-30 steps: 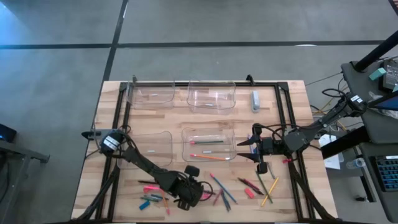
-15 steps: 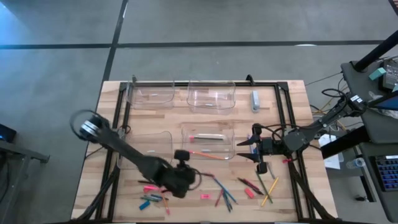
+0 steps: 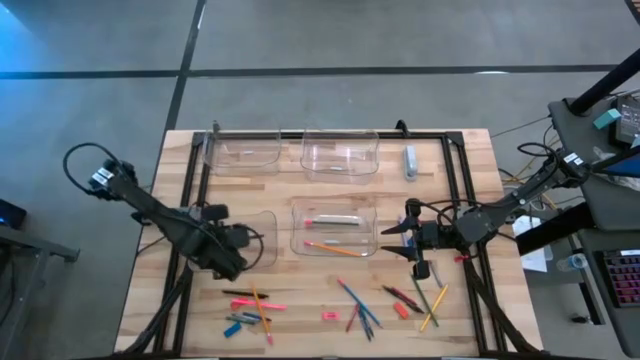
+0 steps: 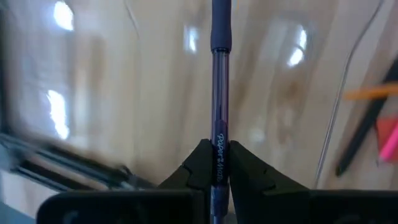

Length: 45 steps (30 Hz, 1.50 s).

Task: Sort crayons/erasers/pens/pencils in bins
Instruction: Put the violet pen into the bottom left transparent bin, then put the orange pencil into the bottom right transparent bin

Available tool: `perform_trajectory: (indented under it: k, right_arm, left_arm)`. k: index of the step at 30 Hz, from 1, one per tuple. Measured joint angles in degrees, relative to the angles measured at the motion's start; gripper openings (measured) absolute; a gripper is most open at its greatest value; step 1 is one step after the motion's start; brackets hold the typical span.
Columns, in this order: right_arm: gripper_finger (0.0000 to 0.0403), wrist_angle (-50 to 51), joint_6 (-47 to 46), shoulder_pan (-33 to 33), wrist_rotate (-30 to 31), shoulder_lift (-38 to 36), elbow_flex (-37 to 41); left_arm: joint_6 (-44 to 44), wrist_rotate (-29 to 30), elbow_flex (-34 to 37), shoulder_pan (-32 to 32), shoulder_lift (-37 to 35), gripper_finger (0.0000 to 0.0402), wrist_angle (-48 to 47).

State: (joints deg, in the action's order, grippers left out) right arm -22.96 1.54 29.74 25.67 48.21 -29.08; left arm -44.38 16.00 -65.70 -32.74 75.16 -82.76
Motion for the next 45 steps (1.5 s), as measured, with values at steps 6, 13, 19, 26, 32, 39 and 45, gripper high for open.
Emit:
perform_trajectory:
  k: [6, 13, 19, 26, 32, 39, 45]
  right_arm:
    - [0.0153, 0.0, 0.1, 0.0, 0.1, 0.0, 0.0]
    - [0.0153, 0.0, 0.0, 0.0, 0.7, 0.0, 0.1]
    - [0.0153, 0.0, 0.0, 0.0, 1.5, 0.0, 0.2]
    - [0.0153, 0.0, 0.0, 0.0, 1.5, 0.0, 0.2]
    - [0.0153, 0.0, 0.0, 0.0, 1.5, 0.0, 0.2]
    - [0.0153, 0.0, -0.4, 0.0, 1.5, 0.0, 0.2]
    - [0.0153, 0.0, -0.4, 0.0, 1.5, 0.0, 0.3]
  left_arm:
    - [-1.9, -6.2, 10.2, -0.8, -3.9, 0.0046, 5.4]
    - [-3.3, -6.7, 12.9, -0.7, -4.4, 0.0171, 5.0]
    - [-3.3, -5.7, 6.7, -0.7, -4.3, 0.0233, 2.7]
    - [1.7, -1.0, 0.2, -1.3, -1.5, 0.022, 13.9]
    - [11.9, -2.9, 0.0, -2.7, 6.0, 0.0202, 30.5]
    - [13.9, -13.8, -2.3, -3.1, 19.5, 0.0196, 30.8]
    - [17.1, -16.2, -3.7, -4.9, 25.5, 0.0195, 30.8]
